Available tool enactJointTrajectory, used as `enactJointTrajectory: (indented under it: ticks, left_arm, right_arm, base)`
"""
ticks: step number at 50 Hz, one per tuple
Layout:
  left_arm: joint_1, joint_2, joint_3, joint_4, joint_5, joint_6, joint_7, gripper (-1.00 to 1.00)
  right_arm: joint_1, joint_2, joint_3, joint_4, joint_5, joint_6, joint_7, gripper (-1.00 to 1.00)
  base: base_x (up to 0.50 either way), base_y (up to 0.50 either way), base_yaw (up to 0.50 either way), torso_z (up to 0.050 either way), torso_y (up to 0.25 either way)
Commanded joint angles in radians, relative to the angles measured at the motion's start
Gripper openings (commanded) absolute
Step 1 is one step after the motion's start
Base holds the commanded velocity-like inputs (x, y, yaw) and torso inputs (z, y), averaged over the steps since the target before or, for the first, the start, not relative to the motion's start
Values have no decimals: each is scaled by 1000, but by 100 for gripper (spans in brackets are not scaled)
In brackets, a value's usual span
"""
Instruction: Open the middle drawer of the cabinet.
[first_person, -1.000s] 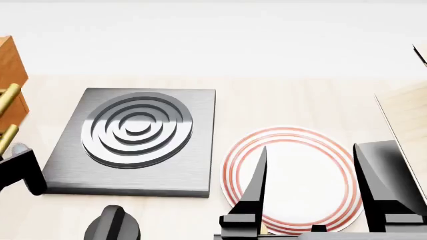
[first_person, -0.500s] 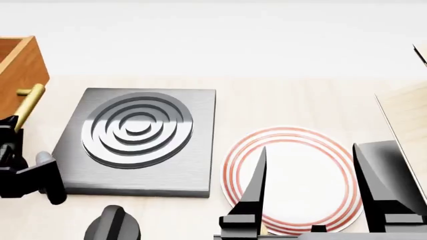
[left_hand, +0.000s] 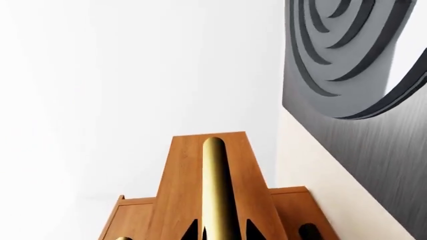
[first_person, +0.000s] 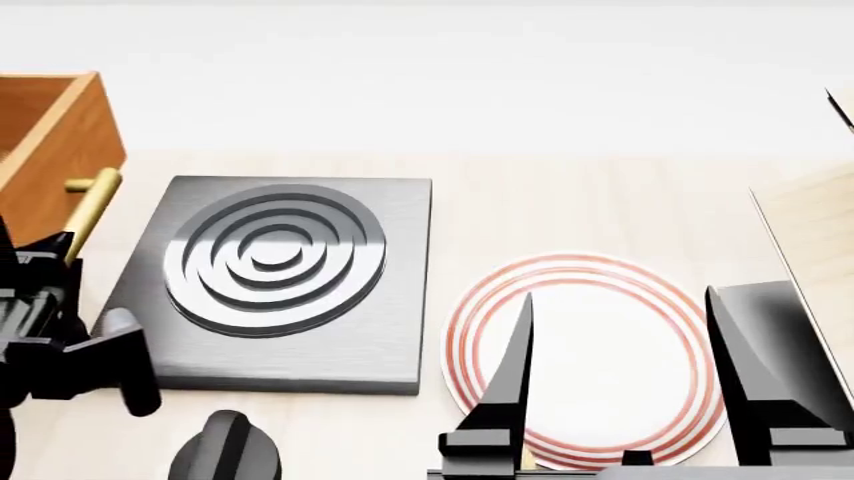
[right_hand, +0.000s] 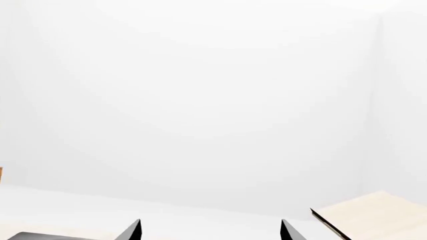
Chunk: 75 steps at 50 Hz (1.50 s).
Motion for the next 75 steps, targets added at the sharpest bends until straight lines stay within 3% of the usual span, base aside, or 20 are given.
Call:
enactJointTrajectory:
  ticks: [1, 31, 32, 47, 66, 75]
  left_arm:
    - [-40, 18, 0, 49, 58, -4, -24, -100]
    - [-47, 26, 2, 52, 62, 2, -21, -100]
    - [-48, 27, 2, 48, 62, 2, -23, 100]
    - [-37, 27, 4, 51, 57, 4, -15, 100]
    - [40, -30, -81, 290, -132, 37, 118, 100]
    - [60, -62, -177, 446, -192, -3, 73, 100]
  right_arm:
    - [-21, -1, -33, 23, 20, 0, -10, 100]
    - [-18, -7, -35, 24, 23, 6, -14, 100]
    - [-17, -7, -36, 24, 23, 6, -15, 100]
    - [-18, -5, -33, 26, 23, 3, -16, 100]
    - [-20, -4, -33, 26, 19, -1, -19, 100]
    - [-20, -6, -35, 27, 17, 2, -20, 100]
  base:
    - [12, 0, -3, 0, 0]
    - [4, 0, -4, 0, 0]
    - [0, 0, -4, 0, 0]
    - [0, 0, 0, -1, 0]
    - [0, 0, 0, -1, 0]
    - [0, 0, 0, -1, 0]
